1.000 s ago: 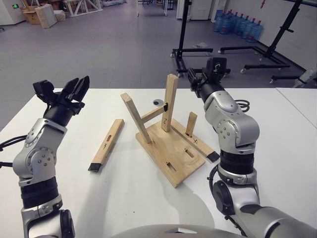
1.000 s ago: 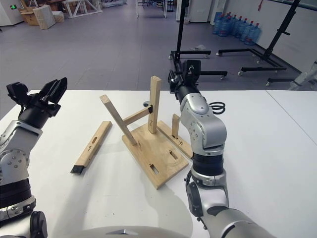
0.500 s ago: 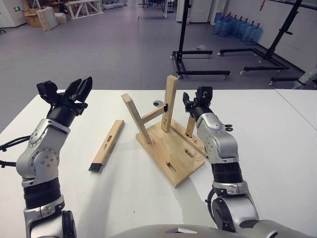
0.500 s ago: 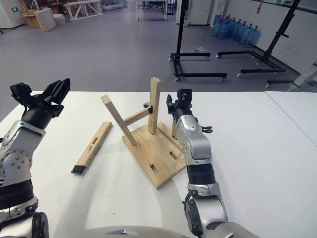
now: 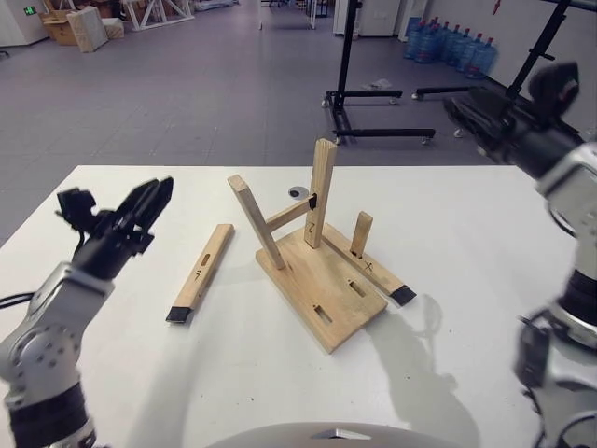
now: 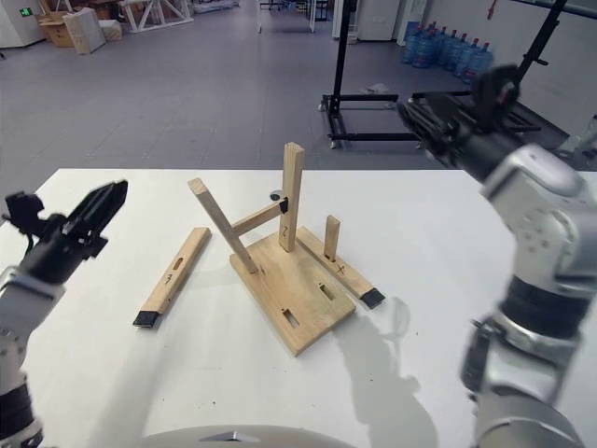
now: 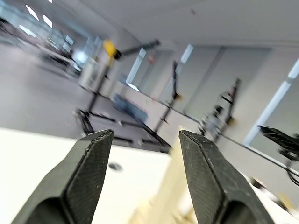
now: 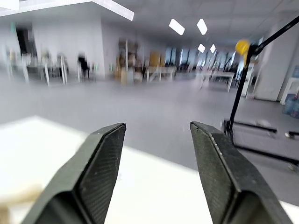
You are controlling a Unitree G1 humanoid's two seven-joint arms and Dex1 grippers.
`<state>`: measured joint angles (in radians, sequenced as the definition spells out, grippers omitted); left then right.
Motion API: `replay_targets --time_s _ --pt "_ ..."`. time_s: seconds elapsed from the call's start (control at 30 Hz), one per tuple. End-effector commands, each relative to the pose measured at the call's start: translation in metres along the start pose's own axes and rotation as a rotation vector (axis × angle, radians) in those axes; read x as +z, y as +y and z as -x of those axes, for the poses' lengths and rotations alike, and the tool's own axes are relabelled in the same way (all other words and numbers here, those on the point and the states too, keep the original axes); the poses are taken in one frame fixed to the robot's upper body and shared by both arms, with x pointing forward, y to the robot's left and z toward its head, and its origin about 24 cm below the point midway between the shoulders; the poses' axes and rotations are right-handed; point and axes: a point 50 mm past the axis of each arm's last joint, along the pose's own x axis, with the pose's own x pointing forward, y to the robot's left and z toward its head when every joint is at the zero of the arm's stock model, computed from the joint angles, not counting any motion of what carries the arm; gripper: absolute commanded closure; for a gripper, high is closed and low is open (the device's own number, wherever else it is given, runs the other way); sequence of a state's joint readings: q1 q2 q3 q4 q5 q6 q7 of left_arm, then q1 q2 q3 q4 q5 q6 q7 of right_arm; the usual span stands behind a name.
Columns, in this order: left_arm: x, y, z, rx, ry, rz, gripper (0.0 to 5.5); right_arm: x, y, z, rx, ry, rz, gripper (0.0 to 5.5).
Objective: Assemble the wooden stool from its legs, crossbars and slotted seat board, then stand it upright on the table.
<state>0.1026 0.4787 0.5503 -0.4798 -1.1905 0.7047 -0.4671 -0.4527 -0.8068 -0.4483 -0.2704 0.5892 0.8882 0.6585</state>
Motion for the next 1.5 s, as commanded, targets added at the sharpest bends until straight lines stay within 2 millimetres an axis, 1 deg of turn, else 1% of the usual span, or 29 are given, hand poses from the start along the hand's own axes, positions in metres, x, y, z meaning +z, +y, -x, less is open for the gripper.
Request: replay_targets --time_s 0.03,0.1,0.13,0.17,0.2,0.27,0.3,0.33,0.37,0.43,0.57,0.7,0.83,1.03,1.2,1.27,1.4,1.5 --pt "-0.038 -0.034 0.023 -0.191 0.33 0.014 2.93 -0.066 0.015 0.036 0.306 0.287 0.022 2.96" --pt "-0.055 -0.031 0.017 -0.154 0.378 -0.022 2.93 -0.092 0.023 0.034 0.325 0.338 -0.02 2.96" --pt "-0.06 -0.029 0.012 -0.128 0.38 -0.039 2.93 -0.102 0.028 0.03 0.328 0.343 -0.035 2.96" --pt "-0.065 -0.027 0.008 -0.099 0.386 -0.075 2.72 -0.112 0.032 0.023 0.313 0.344 -0.049 2.89" --pt "-0.069 -0.027 0.006 -0.09 0.398 -0.087 2.65 -0.121 0.035 0.017 0.288 0.353 -0.059 2.74" --pt "-0.073 -0.024 0.004 -0.046 0.398 -0.141 2.28 -0.132 0.036 0.006 0.224 0.354 -0.061 2.37" --pt "-0.072 -0.022 0.003 -0.023 0.387 -0.162 2.22 -0.134 0.037 0.0 0.206 0.347 -0.055 2.29" --pt "-0.072 -0.02 0.002 -0.002 0.38 -0.159 2.03 -0.136 0.039 -0.006 0.194 0.344 -0.047 2.07" --pt "-0.073 -0.022 0.003 -0.013 0.385 -0.158 1.9 -0.139 0.044 -0.01 0.21 0.351 -0.034 1.98" --pt "-0.075 -0.024 0.004 -0.018 0.401 -0.167 1.74 -0.145 0.052 -0.015 0.242 0.374 -0.025 1.98" --pt "-0.076 -0.028 0.001 -0.053 0.397 -0.134 1.74 -0.154 0.066 -0.02 0.289 0.41 -0.01 1.98" --pt "-0.078 -0.028 -0.002 -0.052 0.387 -0.122 1.74 -0.169 0.07 -0.028 0.282 0.467 0.021 1.98" --pt "-0.079 -0.028 -0.005 -0.052 0.38 -0.118 1.74 -0.182 0.07 -0.033 0.25 0.514 0.032 1.98" --pt "-0.082 -0.029 -0.007 -0.052 0.375 -0.113 1.74 -0.194 0.071 -0.035 0.244 0.561 0.054 1.98" --pt "-0.083 -0.029 -0.011 -0.053 0.369 -0.115 1.74 -0.199 0.08 -0.035 0.281 0.575 0.061 1.98" --pt "-0.083 -0.03 -0.012 -0.052 0.367 -0.117 1.74 -0.205 0.081 -0.034 0.279 0.597 0.068 1.98" --pt "-0.082 -0.029 -0.013 -0.048 0.362 -0.119 1.7 -0.21 0.078 -0.03 0.247 0.625 0.029 2.57" --pt "-0.082 -0.028 -0.013 -0.045 0.361 -0.12 1.7 -0.211 0.075 -0.026 0.238 0.638 0.021 3.19"
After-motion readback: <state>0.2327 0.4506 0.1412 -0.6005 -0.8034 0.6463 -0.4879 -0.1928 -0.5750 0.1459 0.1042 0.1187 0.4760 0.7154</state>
